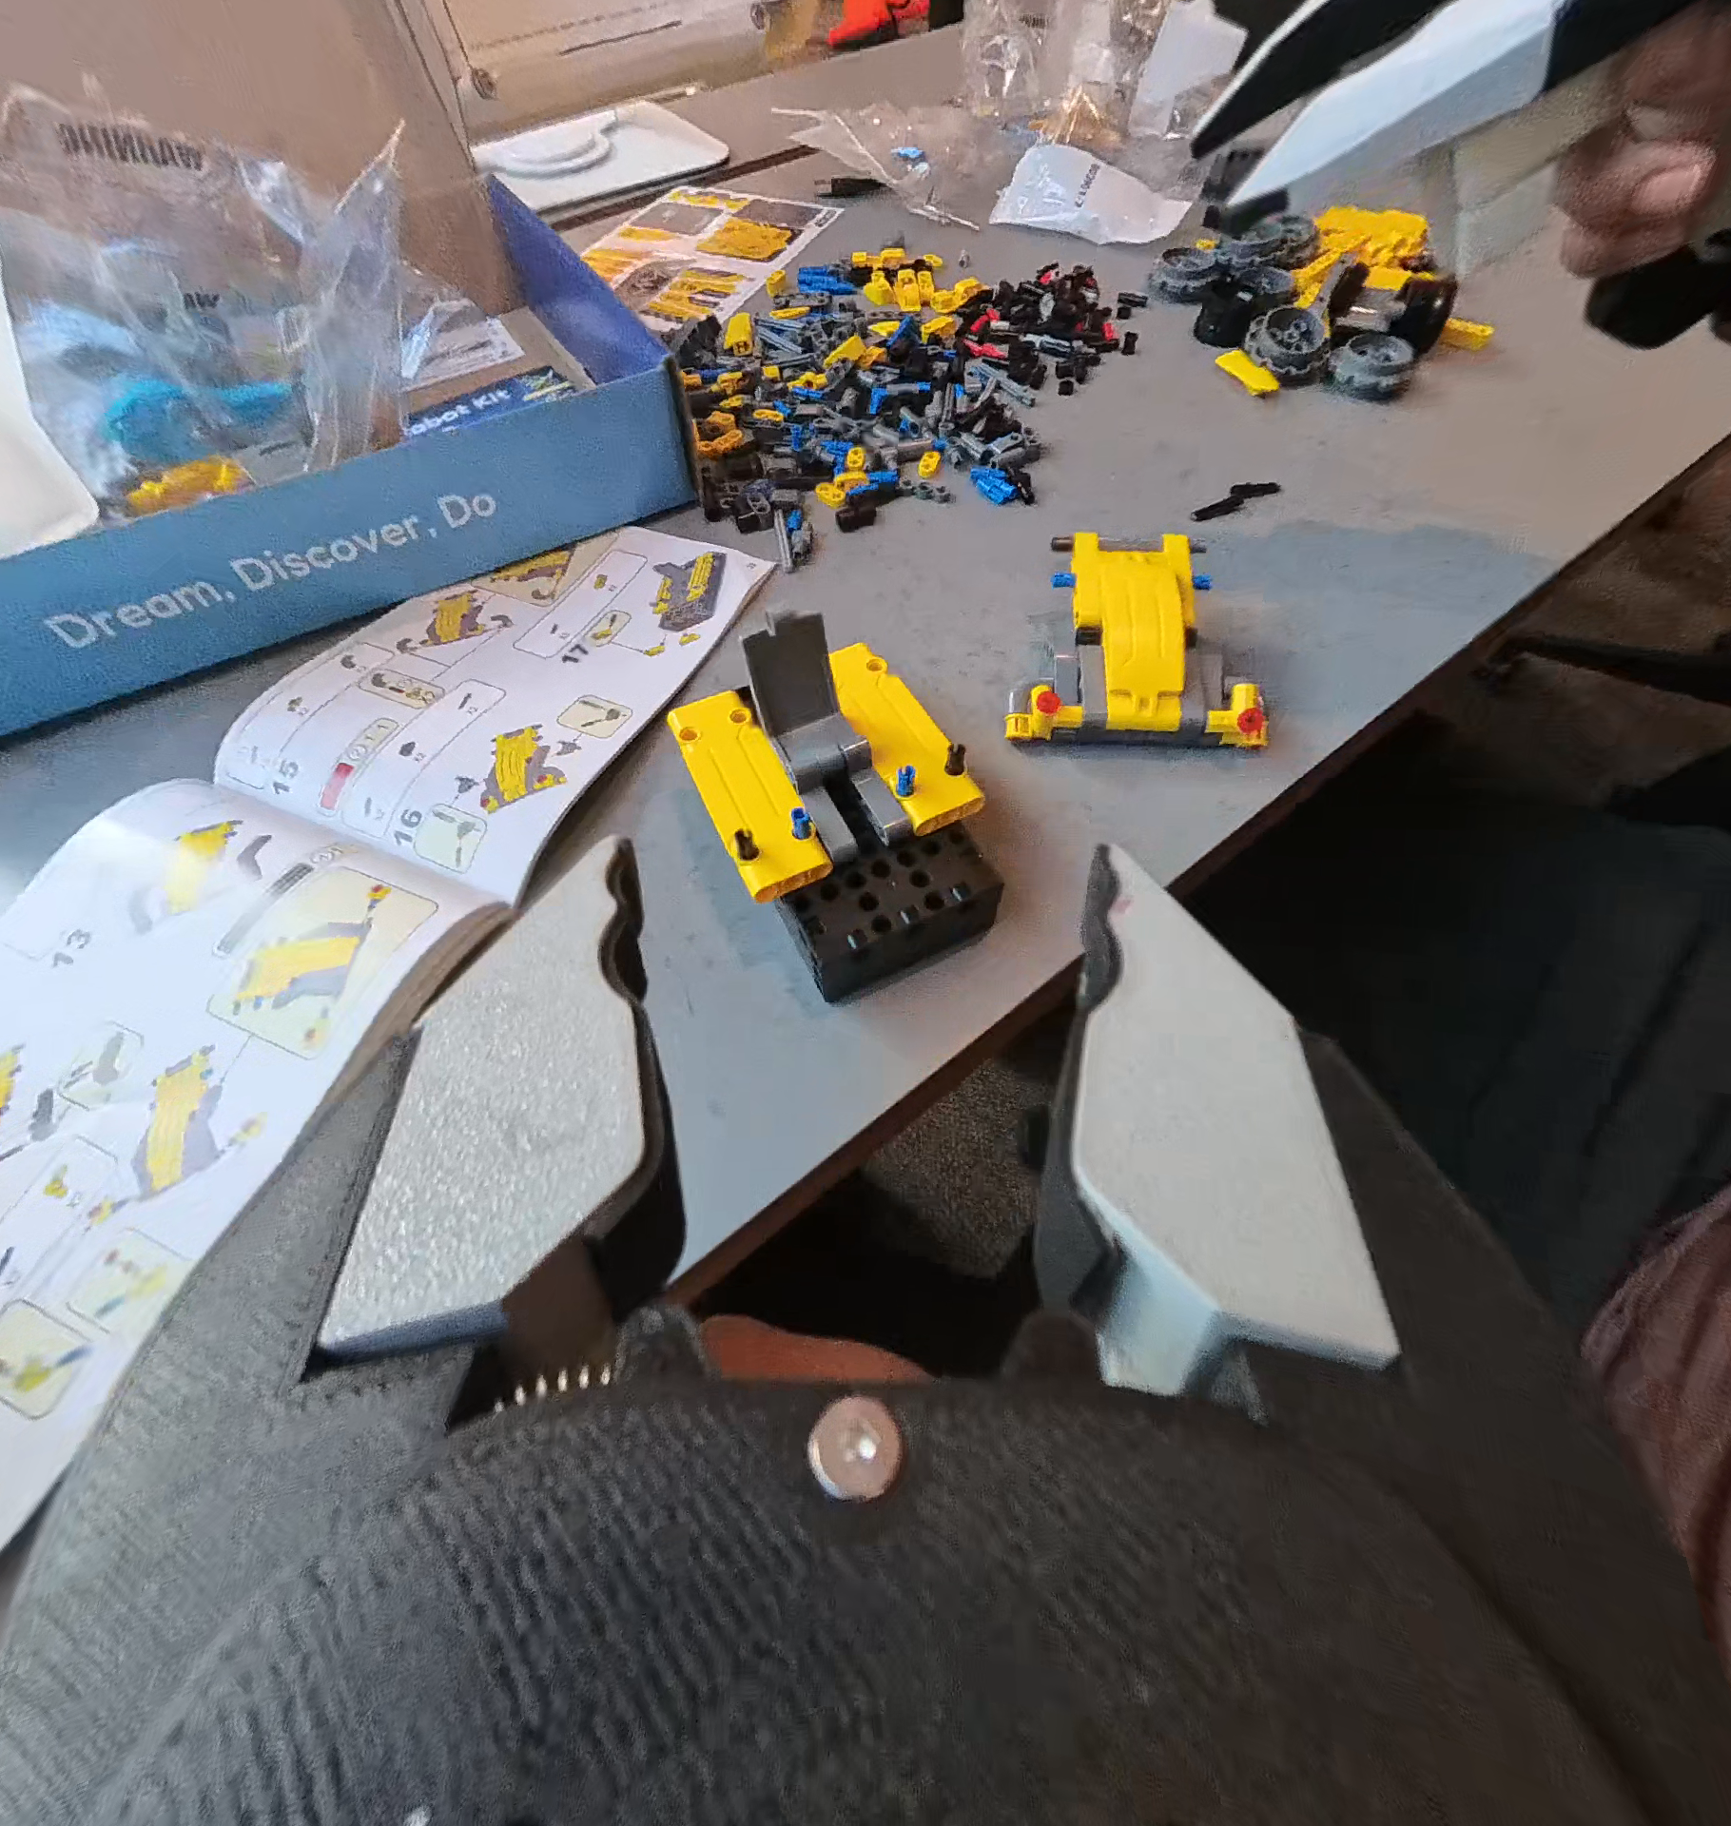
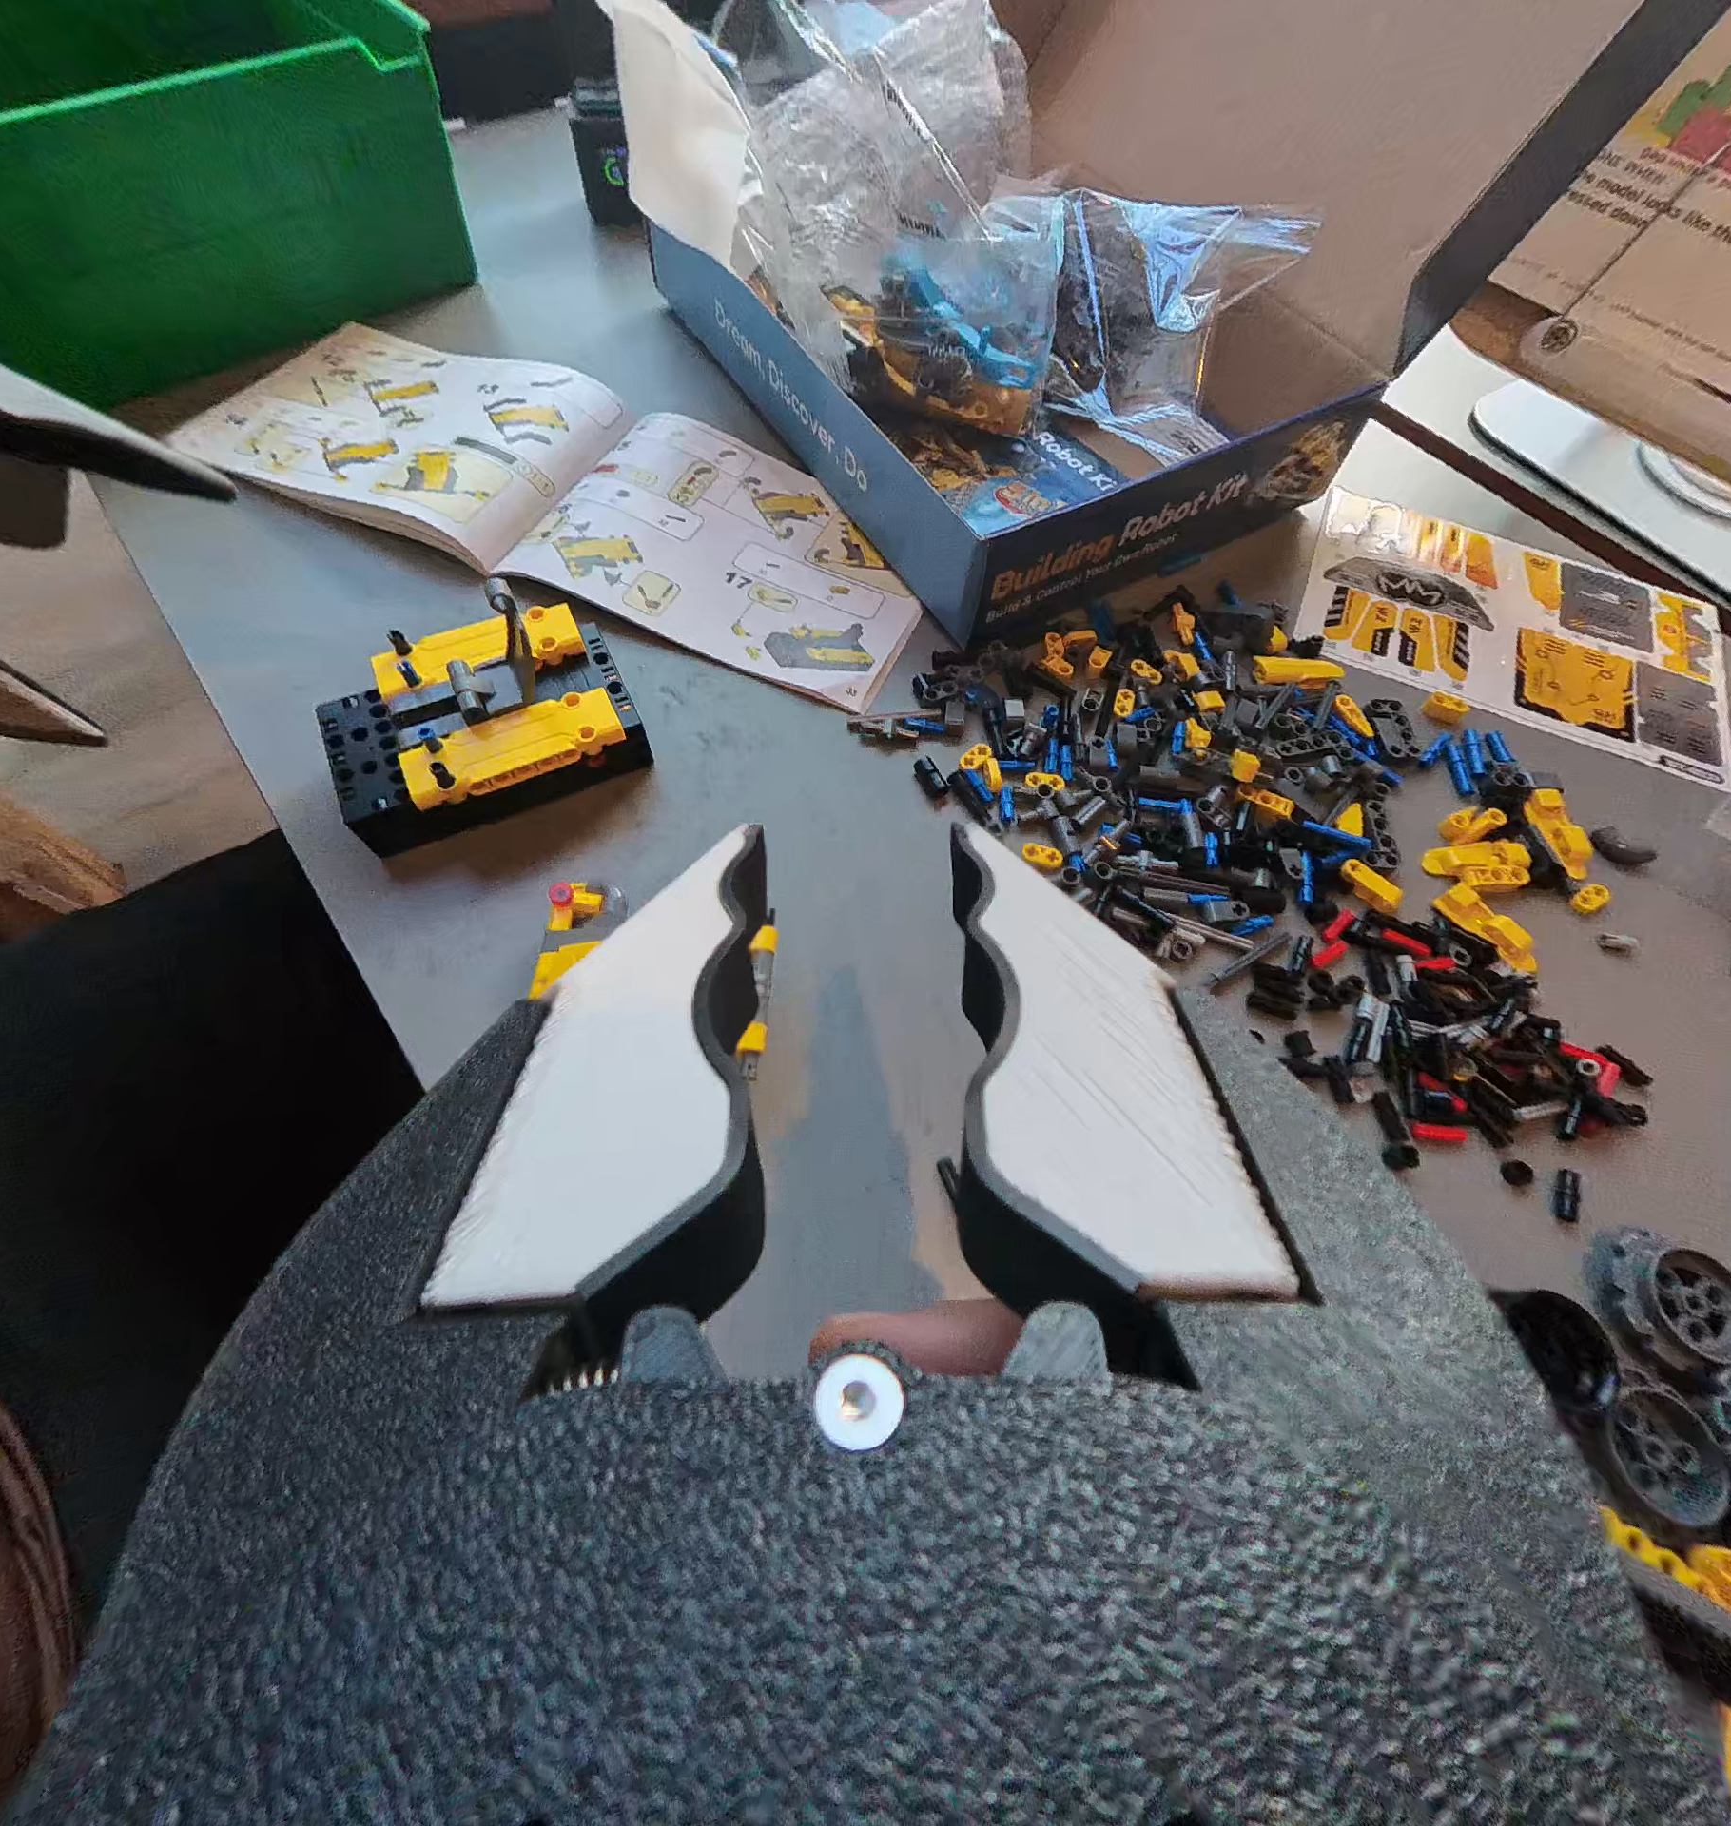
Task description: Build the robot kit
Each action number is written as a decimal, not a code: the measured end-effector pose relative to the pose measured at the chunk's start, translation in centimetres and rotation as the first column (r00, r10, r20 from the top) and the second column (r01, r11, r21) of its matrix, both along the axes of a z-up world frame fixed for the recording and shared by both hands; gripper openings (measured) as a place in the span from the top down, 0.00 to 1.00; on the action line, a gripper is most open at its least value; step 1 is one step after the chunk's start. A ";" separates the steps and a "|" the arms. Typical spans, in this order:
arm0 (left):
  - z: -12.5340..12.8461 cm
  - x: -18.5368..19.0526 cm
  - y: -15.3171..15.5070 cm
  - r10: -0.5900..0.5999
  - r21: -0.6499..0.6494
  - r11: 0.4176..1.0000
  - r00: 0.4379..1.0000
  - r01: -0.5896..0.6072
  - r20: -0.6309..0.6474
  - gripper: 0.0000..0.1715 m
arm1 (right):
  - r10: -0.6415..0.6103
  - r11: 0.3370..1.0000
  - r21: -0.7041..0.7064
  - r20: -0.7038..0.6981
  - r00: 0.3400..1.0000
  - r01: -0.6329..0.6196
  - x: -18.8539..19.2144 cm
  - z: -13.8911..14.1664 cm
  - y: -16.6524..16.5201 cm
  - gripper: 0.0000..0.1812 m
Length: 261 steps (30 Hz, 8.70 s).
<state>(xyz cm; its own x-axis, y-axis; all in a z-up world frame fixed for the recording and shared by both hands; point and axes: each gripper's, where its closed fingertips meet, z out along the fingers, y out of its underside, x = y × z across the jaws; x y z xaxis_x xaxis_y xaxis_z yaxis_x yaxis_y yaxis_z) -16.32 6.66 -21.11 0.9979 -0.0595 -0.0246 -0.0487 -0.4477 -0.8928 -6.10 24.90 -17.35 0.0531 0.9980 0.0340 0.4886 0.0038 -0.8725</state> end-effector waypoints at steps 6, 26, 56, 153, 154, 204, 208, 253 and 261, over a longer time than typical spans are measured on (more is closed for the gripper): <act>-1.0 -1.8 1.8 -0.009 -0.006 1.000 0.990 0.009 0.138 0.48 | 0.013 0.999 -0.049 -0.049 0.999 -0.016 -2.1 0.7 -1.4 0.77; 9.8 1.1 7.3 -0.087 0.244 0.968 0.992 0.062 0.092 0.48 | 0.210 0.978 0.023 -0.177 0.962 -0.209 -2.0 7.9 -3.3 0.75; 6.9 7.3 10.0 -0.267 0.099 0.960 0.962 0.261 0.053 0.45 | 0.144 0.944 -0.265 -0.200 0.969 -0.195 1.4 1.6 -5.3 0.71; -6.6 14.0 6.5 -0.402 -0.292 0.864 0.911 0.411 0.091 0.59 | 0.232 0.940 -0.194 -0.233 0.944 -0.280 -0.5 -1.2 -2.1 0.73; -6.6 14.3 6.3 -0.402 -0.292 0.863 0.910 0.414 0.101 0.59 | 0.232 0.941 -0.188 -0.243 0.942 -0.280 -0.5 -0.8 -2.0 0.74; -5.8 14.0 4.0 -0.494 -0.335 0.818 0.870 0.468 0.009 0.65 | 0.214 0.974 -0.126 0.269 0.939 -0.185 0.9 -8.0 -5.6 0.48; -5.9 12.8 4.3 -0.461 -0.336 0.837 0.887 0.431 -0.012 0.66 | 0.155 0.981 -0.157 0.302 0.941 -0.111 0.4 -7.6 -5.6 0.48; -7.1 14.6 4.1 -0.525 -0.359 0.771 0.844 0.526 0.108 0.66 | 0.033 0.996 -0.087 0.290 0.957 -0.008 0.0 -8.5 -1.0 0.97; -7.0 14.6 4.0 -0.528 -0.356 0.769 0.842 0.530 0.112 0.66 | 0.034 0.999 -0.041 0.280 0.959 -0.024 0.0 -6.5 -0.7 0.87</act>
<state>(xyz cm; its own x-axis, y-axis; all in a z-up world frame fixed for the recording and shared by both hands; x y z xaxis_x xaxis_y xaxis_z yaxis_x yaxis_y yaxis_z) -1.76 10.61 -28.14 0.8058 -0.5818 0.1106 -0.3690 -0.6393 -0.6746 -6.11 24.23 -23.85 0.0178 0.9998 0.0061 0.7139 -0.0084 -0.7002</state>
